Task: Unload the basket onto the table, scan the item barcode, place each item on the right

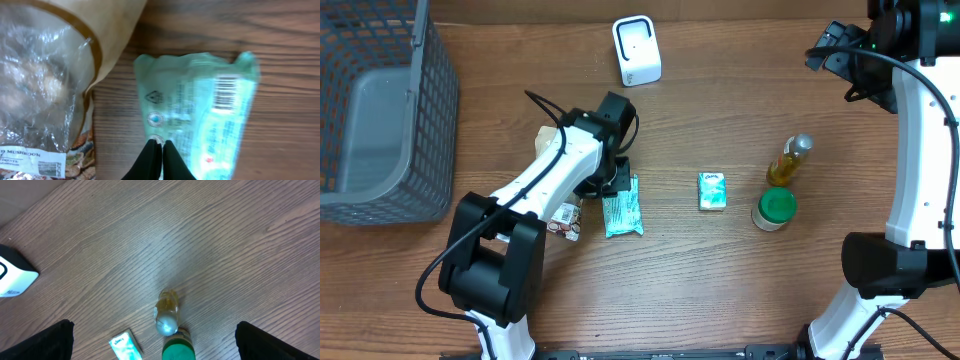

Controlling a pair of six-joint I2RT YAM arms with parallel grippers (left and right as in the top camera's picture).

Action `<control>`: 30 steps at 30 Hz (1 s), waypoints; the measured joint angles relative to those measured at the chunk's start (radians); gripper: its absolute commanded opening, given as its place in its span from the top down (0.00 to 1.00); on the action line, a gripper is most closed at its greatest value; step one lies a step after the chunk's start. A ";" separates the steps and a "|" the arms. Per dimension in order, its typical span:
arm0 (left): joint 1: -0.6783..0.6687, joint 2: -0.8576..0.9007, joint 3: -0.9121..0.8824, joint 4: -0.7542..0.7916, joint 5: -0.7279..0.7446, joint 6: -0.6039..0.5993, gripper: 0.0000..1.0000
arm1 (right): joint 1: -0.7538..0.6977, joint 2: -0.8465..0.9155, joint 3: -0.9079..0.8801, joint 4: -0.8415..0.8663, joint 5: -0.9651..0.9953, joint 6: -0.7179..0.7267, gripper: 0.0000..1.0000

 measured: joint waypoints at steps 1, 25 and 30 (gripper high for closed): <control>-0.003 0.000 -0.018 0.014 -0.010 -0.003 0.92 | 0.000 0.000 0.000 0.000 0.000 0.000 0.00; -0.005 0.000 -0.102 0.150 0.097 -0.007 0.96 | 0.000 0.000 0.000 0.000 0.000 0.000 0.00; 0.022 0.000 0.001 -0.035 0.126 0.015 0.88 | 0.000 0.000 0.000 0.000 0.000 0.000 0.00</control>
